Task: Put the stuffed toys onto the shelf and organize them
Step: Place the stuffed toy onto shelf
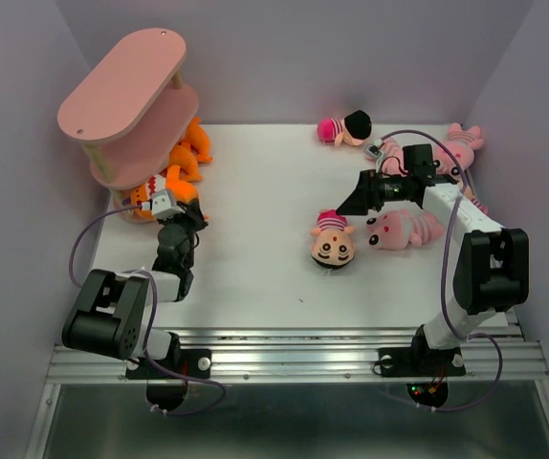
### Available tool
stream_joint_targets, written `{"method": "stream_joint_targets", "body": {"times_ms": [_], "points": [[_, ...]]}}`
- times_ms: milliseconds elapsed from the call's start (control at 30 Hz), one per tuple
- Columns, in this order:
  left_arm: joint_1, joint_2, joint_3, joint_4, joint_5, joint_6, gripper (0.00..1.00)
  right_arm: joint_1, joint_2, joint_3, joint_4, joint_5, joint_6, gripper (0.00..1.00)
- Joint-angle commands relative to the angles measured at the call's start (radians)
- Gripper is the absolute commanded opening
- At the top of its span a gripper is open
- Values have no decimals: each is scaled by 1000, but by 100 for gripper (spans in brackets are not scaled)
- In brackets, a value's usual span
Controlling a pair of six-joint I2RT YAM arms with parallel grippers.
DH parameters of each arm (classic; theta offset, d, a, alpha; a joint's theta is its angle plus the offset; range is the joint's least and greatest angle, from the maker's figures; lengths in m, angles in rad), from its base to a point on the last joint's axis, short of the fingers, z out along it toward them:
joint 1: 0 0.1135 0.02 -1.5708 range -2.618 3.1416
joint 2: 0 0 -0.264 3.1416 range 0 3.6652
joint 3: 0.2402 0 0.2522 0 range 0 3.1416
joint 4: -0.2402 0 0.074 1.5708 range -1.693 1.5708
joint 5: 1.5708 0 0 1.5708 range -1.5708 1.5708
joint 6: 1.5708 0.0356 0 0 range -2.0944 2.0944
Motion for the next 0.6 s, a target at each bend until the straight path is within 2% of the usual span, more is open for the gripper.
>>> {"method": "stream_joint_targets", "body": {"times_ms": [0, 567], "points": [[44, -2, 51, 69, 55, 11, 0, -7, -11, -6, 40, -40, -9, 100], [148, 73, 206, -127, 167, -67, 0, -34, -28, -7, 42, -75, 0, 100]]}}
